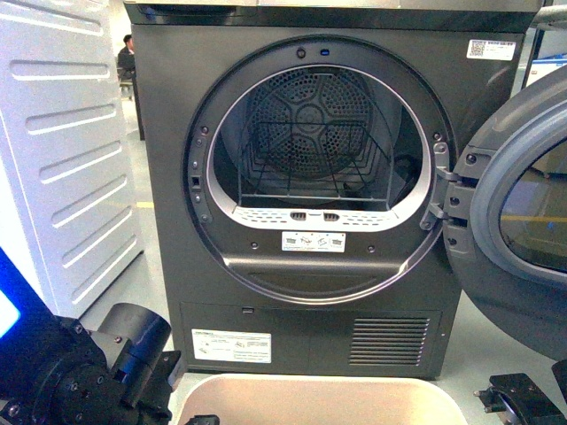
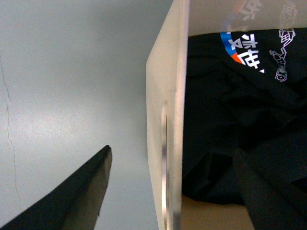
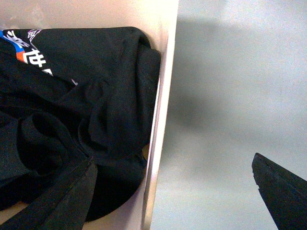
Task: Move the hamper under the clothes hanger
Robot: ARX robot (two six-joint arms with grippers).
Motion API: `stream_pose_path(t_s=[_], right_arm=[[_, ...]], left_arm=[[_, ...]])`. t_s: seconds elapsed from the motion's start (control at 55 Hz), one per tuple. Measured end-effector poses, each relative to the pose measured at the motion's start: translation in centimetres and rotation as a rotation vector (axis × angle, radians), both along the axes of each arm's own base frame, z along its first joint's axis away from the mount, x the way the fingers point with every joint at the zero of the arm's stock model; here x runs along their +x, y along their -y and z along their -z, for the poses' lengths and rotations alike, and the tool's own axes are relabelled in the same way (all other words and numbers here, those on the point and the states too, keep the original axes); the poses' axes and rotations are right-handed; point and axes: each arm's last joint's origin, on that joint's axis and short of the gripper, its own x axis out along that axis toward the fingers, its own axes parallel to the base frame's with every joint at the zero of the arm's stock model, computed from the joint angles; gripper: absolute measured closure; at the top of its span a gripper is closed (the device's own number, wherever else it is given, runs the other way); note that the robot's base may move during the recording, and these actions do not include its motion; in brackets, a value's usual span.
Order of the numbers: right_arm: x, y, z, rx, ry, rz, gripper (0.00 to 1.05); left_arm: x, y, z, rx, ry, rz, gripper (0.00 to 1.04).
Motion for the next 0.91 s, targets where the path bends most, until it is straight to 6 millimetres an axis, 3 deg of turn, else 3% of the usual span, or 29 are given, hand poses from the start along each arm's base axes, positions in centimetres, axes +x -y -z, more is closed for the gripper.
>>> stream_pose_path(t_s=[0.218,0.436,0.727,0.909], right_arm=[[0.0,0.0,0.8,0.004,-0.013,0.014,0.11],[0.0,0.1,1.4,0.001,-0.024,0.025,0.53],[0.0,-0.1,1.4,0.02,-0.022,0.021,0.98],[0.1,-0.1,1.3,0.034,-0.028,0.044,1.02]], left_arm=[[-0.2,-0.2,0.6,0.013,-0.013,-0.007,0.59],[-0.1,-0.1,0.6,0.011,-0.007,-0.007,1.0],[0.0,-0.1,0.5,0.013,-0.003,-0.008,1.0],[0.0,-0.2,0.5,0.012,-0.004,-0.014,1.0]])
